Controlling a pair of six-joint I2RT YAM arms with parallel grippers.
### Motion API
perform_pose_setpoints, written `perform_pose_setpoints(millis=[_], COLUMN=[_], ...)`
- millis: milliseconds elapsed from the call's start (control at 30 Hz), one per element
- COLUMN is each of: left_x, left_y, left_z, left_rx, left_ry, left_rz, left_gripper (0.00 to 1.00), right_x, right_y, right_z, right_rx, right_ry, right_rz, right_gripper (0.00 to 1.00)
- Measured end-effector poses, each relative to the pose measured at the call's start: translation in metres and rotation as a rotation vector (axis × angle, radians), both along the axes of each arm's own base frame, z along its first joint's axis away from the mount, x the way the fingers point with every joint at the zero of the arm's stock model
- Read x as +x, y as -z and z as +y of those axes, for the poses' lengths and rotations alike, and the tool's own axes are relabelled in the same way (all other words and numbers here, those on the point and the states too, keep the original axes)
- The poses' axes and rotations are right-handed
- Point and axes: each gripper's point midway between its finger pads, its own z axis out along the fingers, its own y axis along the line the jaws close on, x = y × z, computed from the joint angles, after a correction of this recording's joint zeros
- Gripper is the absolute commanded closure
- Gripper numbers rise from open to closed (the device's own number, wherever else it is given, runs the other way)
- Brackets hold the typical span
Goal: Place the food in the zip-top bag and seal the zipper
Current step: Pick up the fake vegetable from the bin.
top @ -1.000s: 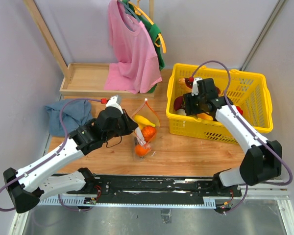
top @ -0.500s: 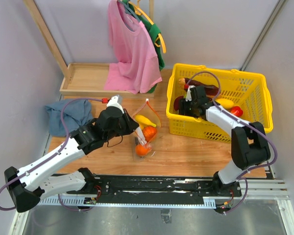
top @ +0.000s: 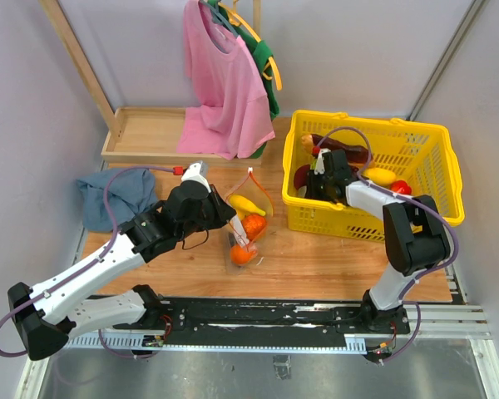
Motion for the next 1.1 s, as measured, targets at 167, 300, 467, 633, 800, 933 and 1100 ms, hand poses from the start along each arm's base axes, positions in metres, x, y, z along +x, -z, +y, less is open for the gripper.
perform_pose_setpoints(millis=[167, 300, 467, 633, 800, 933, 1100], left_x=[0.0, 0.0, 0.0, 0.0, 0.0, 0.0, 0.0], left_y=[0.0, 0.001, 0.001, 0.001, 0.001, 0.001, 0.001], left_z=[0.0, 0.0, 0.0, 0.0, 0.0, 0.0, 0.0], left_rx=[0.0, 0.0, 0.001, 0.001, 0.001, 0.001, 0.001], left_ry=[0.0, 0.0, -0.001, -0.001, -0.001, -0.001, -0.001], left_rz=[0.0, 0.001, 0.001, 0.001, 0.001, 0.001, 0.001], left_gripper=[1.0, 1.0, 1.0, 1.0, 1.0, 1.0, 1.0], right_x=[0.0, -0.001, -0.003, -0.005, -0.005, -0.005, -0.016], right_y=[0.0, -0.002, -0.014, -0.045, -0.079, -0.113, -0.171], right_z=[0.005, 0.007, 0.006, -0.002, -0.012, -0.021, -0.015], right_rx=[0.02, 0.028, 0.027, 0.014, -0.015, -0.048, -0.09], right_ry=[-0.027, -0.042, -0.047, -0.023, 0.028, 0.075, 0.086], right_rz=[-0.007, -0.009, -0.028, -0.084, -0.122, -0.152, -0.216], right_gripper=[0.96, 0.99, 0.99, 0.99, 0.99, 0.99, 0.99])
